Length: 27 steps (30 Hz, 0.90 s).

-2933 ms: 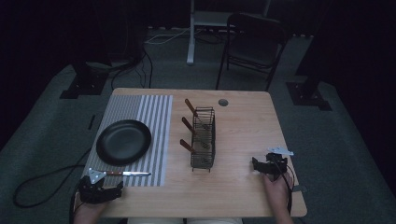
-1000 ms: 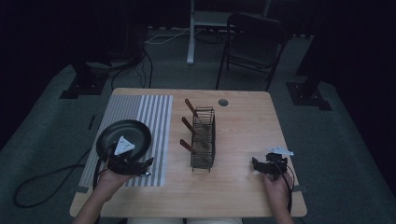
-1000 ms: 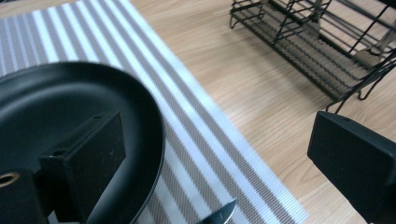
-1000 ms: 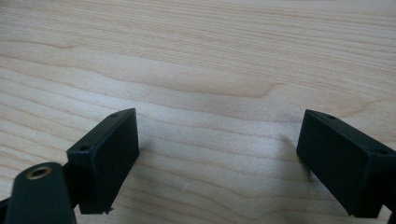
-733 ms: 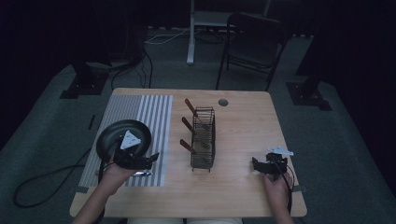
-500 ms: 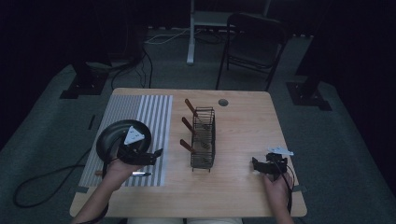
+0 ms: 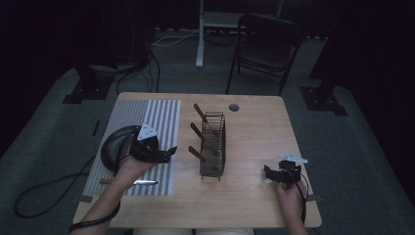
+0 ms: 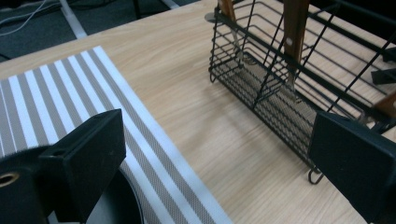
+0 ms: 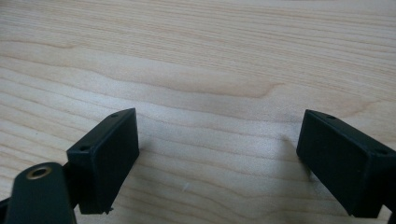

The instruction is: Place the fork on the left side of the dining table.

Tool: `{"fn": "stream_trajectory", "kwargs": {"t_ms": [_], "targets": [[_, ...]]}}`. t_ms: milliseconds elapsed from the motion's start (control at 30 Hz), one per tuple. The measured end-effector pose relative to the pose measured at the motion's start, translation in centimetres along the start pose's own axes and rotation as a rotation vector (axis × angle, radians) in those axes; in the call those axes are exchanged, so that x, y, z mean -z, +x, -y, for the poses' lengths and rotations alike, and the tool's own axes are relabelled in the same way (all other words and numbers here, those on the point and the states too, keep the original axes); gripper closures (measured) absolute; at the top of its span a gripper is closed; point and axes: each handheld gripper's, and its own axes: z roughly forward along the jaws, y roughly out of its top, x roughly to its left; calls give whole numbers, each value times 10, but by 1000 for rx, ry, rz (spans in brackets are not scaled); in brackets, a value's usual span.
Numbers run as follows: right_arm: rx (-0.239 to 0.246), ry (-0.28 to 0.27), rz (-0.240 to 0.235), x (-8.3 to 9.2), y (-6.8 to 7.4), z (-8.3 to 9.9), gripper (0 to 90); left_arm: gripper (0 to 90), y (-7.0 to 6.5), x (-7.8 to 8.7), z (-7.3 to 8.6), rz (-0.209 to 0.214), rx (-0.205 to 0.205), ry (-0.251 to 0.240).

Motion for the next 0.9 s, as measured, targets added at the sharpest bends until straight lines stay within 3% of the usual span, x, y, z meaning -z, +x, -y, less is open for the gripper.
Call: {"fn": "stream_trajectory", "kwargs": {"t_ms": [667,900], "targets": [[0,-1,0,0,0,0,126,57,-13,-14,-51,41,-19,-35],[1,-1,0,0,0,0,126,80,-18,-24,-57,59,-23,-26]]}}
